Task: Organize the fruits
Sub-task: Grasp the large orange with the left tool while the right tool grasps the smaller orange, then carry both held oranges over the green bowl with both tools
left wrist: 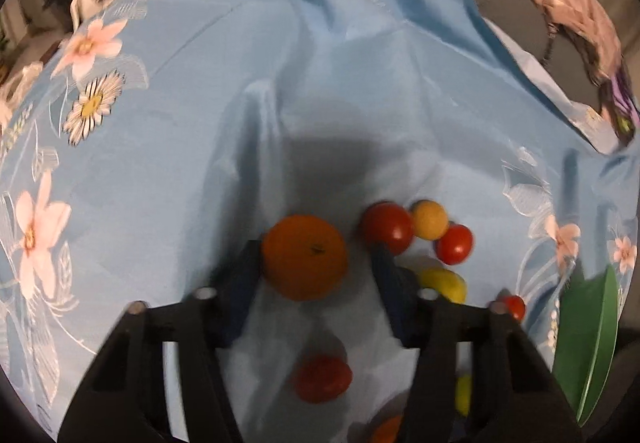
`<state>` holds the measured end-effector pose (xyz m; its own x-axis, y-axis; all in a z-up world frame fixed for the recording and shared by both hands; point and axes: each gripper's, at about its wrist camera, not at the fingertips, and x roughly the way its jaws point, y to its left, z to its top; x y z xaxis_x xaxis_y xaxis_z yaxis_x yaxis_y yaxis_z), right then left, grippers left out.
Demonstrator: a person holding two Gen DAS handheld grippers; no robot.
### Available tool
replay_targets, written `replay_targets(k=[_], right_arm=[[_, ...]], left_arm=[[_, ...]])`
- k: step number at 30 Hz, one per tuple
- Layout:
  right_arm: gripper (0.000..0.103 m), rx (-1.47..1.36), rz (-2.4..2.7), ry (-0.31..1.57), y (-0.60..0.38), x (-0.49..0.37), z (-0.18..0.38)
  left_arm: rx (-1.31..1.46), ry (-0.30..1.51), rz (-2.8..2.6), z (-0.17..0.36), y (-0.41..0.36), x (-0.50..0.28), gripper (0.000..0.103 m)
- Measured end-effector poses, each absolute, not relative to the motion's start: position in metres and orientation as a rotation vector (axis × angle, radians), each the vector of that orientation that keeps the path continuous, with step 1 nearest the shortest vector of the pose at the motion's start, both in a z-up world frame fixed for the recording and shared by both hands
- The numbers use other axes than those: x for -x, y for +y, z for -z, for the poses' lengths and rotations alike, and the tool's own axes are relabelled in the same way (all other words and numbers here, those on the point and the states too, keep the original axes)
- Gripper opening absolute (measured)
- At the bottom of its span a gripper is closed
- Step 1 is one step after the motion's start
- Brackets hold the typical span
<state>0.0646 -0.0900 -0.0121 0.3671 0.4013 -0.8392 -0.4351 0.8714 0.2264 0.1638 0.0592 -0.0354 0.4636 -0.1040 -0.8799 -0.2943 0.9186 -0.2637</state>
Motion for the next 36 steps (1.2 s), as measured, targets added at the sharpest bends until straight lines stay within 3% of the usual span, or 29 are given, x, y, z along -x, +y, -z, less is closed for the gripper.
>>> replay_targets(k=[4,20,36], right_arm=[[0.048,0.038,-0.543,1.066,-0.084,-0.060,0.016],[0.048,-0.066,-0.523,1.033,-0.091,-0.060,0.003],[0.048,-0.231,-0.482,0.920,-0.148,-0.055,-0.026]], left_arm=[[0.422,1.066,-0.128,0.032,0.064,-0.160,0.041],[0.459,0.834,-0.120,-0.039,0.055,-0.070,0.041],[0.365,0.837,-0.147,-0.021,0.027,-0.033,0.041]])
